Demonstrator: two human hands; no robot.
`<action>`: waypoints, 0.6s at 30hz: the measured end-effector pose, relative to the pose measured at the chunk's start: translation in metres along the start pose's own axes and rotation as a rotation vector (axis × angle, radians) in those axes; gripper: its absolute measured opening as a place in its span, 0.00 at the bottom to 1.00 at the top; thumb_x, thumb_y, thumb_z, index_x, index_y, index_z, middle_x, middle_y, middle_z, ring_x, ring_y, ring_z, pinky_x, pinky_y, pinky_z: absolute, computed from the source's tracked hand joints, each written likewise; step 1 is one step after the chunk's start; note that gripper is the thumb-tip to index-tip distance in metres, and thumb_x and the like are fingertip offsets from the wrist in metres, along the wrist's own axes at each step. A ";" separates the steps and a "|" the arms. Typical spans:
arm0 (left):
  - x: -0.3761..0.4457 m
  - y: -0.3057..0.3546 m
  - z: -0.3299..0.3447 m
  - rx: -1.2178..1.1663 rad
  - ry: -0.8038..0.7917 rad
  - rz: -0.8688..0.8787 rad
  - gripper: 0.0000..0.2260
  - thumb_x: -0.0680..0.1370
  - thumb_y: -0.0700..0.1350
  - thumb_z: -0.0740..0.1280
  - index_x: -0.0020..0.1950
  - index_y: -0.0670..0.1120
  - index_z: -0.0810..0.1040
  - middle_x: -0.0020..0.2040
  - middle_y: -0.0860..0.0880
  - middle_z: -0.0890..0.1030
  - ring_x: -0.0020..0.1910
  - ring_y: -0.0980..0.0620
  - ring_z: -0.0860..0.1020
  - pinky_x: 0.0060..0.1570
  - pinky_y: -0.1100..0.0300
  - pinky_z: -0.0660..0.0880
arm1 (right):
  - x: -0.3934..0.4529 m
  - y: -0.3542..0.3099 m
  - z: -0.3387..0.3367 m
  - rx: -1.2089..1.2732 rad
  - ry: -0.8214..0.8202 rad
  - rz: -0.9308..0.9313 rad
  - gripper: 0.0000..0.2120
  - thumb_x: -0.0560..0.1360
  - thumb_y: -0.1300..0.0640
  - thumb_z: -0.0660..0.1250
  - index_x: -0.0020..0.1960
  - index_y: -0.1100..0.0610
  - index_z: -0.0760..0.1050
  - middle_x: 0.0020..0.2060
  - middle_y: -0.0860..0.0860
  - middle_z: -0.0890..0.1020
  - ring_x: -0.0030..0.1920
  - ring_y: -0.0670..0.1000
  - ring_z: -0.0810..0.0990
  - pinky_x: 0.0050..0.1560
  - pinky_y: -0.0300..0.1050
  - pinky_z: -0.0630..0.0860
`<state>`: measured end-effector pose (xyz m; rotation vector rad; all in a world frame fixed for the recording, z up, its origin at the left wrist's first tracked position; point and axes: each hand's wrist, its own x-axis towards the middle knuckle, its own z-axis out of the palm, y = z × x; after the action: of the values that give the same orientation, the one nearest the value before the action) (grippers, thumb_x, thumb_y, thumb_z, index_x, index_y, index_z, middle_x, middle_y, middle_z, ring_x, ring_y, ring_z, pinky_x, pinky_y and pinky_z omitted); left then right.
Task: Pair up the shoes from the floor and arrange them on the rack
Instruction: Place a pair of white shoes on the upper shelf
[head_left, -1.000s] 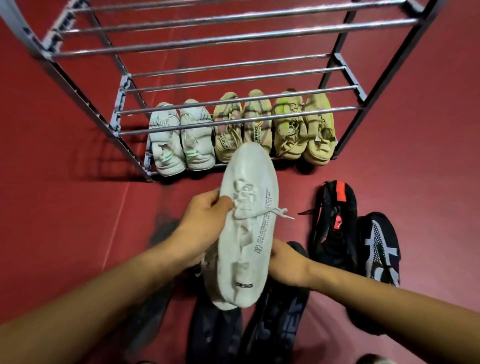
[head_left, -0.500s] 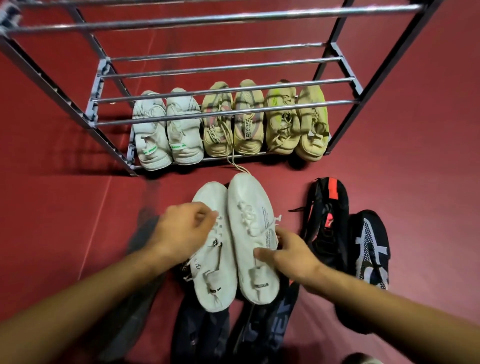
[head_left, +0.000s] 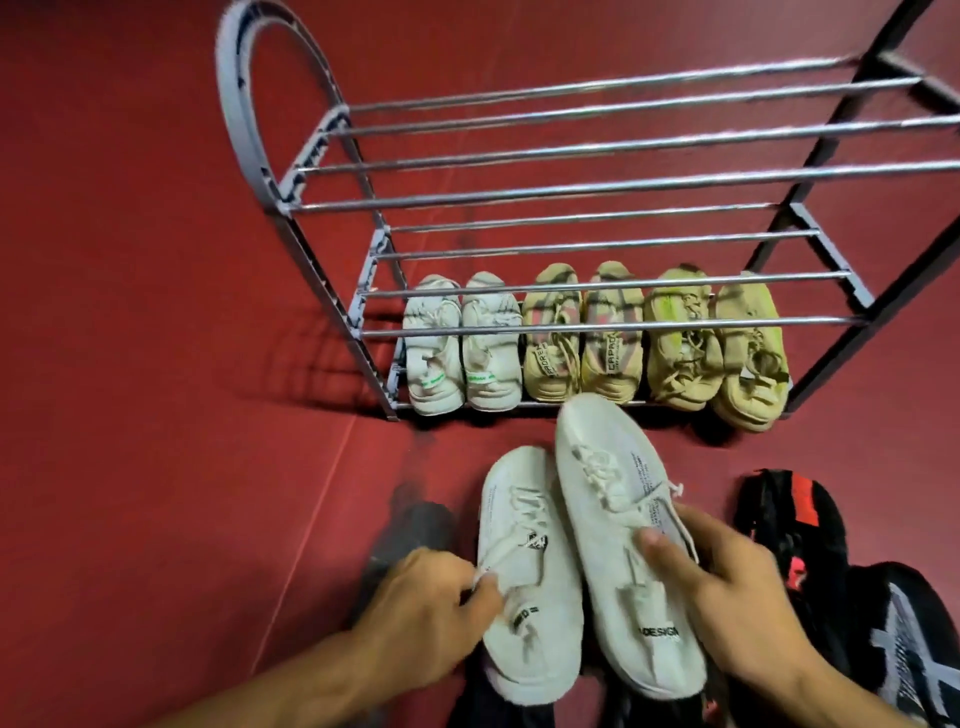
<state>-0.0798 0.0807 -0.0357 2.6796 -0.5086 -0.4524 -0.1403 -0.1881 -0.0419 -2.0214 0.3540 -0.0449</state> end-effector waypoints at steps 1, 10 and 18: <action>0.000 0.004 -0.015 -0.018 0.033 0.037 0.25 0.75 0.60 0.58 0.29 0.41 0.60 0.27 0.40 0.62 0.25 0.48 0.61 0.32 0.55 0.63 | 0.006 -0.014 -0.006 0.043 0.013 -0.035 0.09 0.76 0.48 0.69 0.56 0.41 0.80 0.45 0.36 0.86 0.45 0.37 0.84 0.45 0.41 0.81; 0.049 -0.003 -0.130 -0.026 0.340 0.094 0.23 0.72 0.60 0.58 0.30 0.41 0.64 0.23 0.47 0.59 0.23 0.52 0.58 0.26 0.55 0.60 | 0.126 -0.119 -0.007 0.077 0.053 -0.176 0.15 0.72 0.46 0.74 0.56 0.48 0.77 0.42 0.45 0.87 0.39 0.43 0.85 0.37 0.40 0.80; 0.150 -0.025 -0.151 -0.152 0.470 -0.115 0.25 0.77 0.51 0.62 0.23 0.43 0.60 0.21 0.48 0.60 0.25 0.44 0.65 0.27 0.54 0.58 | 0.233 -0.145 0.036 -0.046 0.007 0.065 0.28 0.77 0.39 0.64 0.63 0.60 0.67 0.49 0.60 0.83 0.46 0.60 0.84 0.49 0.58 0.82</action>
<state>0.1164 0.0871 0.0505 2.5535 -0.1739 0.1110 0.1219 -0.1586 0.0402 -2.0545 0.4284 -0.0031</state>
